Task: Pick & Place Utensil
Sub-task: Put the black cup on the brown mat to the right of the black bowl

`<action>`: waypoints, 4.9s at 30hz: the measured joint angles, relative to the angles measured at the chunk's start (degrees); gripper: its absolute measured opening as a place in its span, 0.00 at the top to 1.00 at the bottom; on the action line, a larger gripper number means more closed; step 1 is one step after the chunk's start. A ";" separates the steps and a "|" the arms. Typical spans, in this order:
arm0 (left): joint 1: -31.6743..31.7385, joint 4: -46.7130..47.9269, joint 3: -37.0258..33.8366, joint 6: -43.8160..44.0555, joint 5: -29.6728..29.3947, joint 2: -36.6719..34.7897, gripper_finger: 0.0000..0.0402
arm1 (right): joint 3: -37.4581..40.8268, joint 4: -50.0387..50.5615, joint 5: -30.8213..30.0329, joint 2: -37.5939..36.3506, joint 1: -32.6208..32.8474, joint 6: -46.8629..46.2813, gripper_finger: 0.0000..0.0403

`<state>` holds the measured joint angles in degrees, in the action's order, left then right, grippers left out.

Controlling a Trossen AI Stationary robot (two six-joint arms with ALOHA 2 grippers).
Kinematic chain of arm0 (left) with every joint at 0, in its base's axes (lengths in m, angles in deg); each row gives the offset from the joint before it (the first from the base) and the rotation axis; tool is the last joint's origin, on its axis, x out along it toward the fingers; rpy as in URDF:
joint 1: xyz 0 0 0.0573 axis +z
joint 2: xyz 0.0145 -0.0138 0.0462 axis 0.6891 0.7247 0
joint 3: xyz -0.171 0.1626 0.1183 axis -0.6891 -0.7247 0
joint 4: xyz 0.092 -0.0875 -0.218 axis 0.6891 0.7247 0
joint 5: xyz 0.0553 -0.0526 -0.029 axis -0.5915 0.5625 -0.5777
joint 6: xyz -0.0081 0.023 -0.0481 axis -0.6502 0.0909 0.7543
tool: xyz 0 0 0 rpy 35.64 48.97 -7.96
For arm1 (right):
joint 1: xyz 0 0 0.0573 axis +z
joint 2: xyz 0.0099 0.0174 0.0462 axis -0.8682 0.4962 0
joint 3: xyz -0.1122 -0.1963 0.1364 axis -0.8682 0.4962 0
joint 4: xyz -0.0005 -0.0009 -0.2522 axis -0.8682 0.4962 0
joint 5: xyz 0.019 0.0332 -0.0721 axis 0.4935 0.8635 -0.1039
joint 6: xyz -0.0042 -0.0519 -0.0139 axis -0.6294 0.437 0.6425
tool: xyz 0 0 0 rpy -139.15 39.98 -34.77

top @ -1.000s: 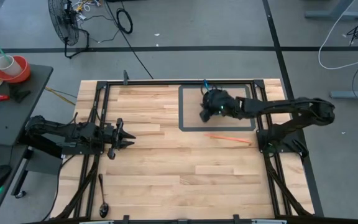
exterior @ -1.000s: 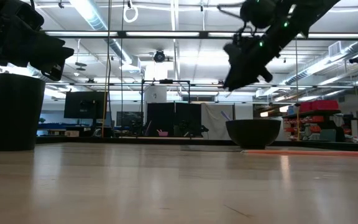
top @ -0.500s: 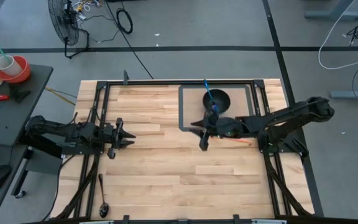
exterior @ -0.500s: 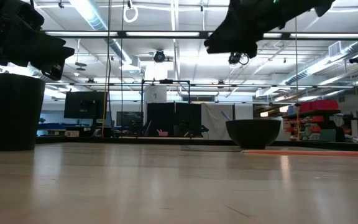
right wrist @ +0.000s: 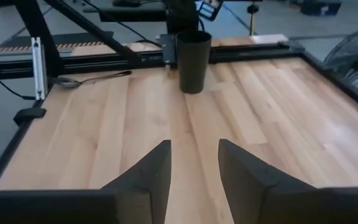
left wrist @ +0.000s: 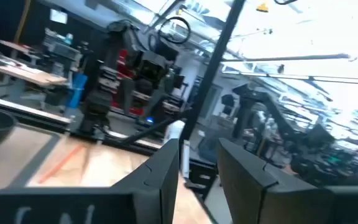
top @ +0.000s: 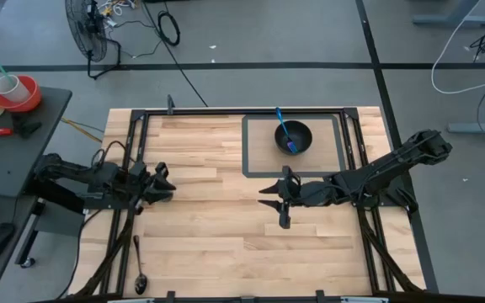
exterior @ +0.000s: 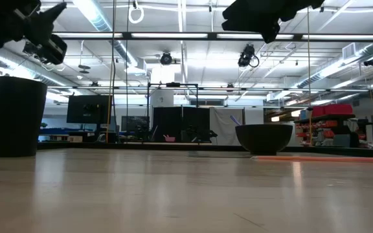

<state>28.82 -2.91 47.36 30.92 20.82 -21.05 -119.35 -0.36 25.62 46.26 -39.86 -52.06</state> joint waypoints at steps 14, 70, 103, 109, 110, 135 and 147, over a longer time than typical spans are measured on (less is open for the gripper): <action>-13.24 -15.15 8.36 -0.54 -13.06 28.09 0.71 | 0.00 -1.85 -0.42 0.15 -0.87 3.85 0.66; -40.89 80.07 43.54 97.29 -18.38 78.93 0.22 | -0.02 -2.50 -0.41 0.74 -1.67 7.01 0.66; -36.05 79.73 30.03 103.04 -41.69 78.91 0.03 | -0.02 -2.23 -0.38 0.70 -1.67 6.69 0.66; -33.18 78.52 29.14 98.89 -47.81 78.93 0.03 | -0.02 -2.26 -0.37 0.70 -1.67 6.69 0.66; -32.70 78.39 29.14 98.24 -48.42 78.91 0.03 | -0.02 -2.26 -0.37 0.70 -1.65 6.69 0.66; -22.21 67.31 39.85 59.22 -59.58 78.93 0.18 | -0.09 -11.08 4.04 5.25 -1.65 14.11 0.62; -21.87 32.23 47.93 9.47 -46.81 78.93 0.18 | -0.07 -26.41 20.48 13.13 -1.65 19.66 0.21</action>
<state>6.95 29.33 95.30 40.39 -25.99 57.88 -119.42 -26.78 46.09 59.39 -41.51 -32.40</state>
